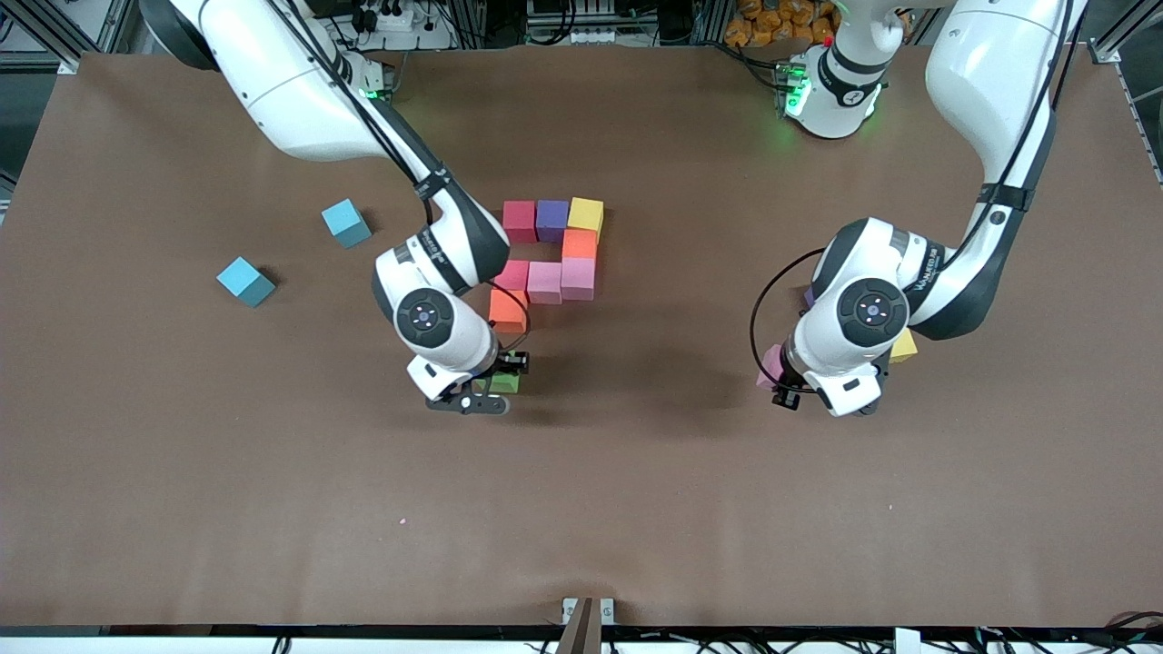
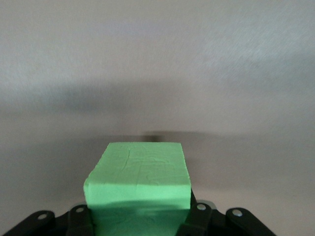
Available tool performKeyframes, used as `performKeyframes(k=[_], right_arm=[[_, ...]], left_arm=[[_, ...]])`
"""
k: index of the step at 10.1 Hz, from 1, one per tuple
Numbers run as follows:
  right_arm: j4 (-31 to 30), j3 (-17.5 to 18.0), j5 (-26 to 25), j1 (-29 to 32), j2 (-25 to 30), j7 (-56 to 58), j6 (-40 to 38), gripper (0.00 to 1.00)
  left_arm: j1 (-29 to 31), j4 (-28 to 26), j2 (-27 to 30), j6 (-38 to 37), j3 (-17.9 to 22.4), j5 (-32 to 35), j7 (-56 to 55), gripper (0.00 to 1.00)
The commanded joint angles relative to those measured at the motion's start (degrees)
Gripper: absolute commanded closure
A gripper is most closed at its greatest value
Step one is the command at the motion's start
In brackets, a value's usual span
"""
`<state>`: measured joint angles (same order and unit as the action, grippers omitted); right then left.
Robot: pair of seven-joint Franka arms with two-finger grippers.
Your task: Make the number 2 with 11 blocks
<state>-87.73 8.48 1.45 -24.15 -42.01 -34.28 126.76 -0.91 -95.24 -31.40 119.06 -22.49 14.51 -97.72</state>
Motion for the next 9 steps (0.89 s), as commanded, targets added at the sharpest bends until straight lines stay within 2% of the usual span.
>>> performKeyframes(k=[1,4,6,9], right_arm=[[-1.57,-0.75,0.4,-1.51,0.7,-0.96,0.51,0.8],[-3.93,-0.66,-3.1,-1.6,1.05,-0.35,0.51,0.8],[-5.69,-0.57,-3.12,-1.52,1.75,-0.44,0.6,0.8],[-7.11,-0.13,-3.03,-1.34,3.24,-0.79,0.42,0.8]], left_arm=[[-0.67,0.31,-0.41,0.21,0.08,-1.15,1.48,0.99],[-3.83,2.06,-3.21,2.05,0.17,-1.42,-2.19,0.99],[-5.77,5.92,-6.99,2.05,0.35,-1.07,-7.81,0.99],[-8.48,7.6,-7.97,2.23,0.61,-0.98,-14.4,0.99]])
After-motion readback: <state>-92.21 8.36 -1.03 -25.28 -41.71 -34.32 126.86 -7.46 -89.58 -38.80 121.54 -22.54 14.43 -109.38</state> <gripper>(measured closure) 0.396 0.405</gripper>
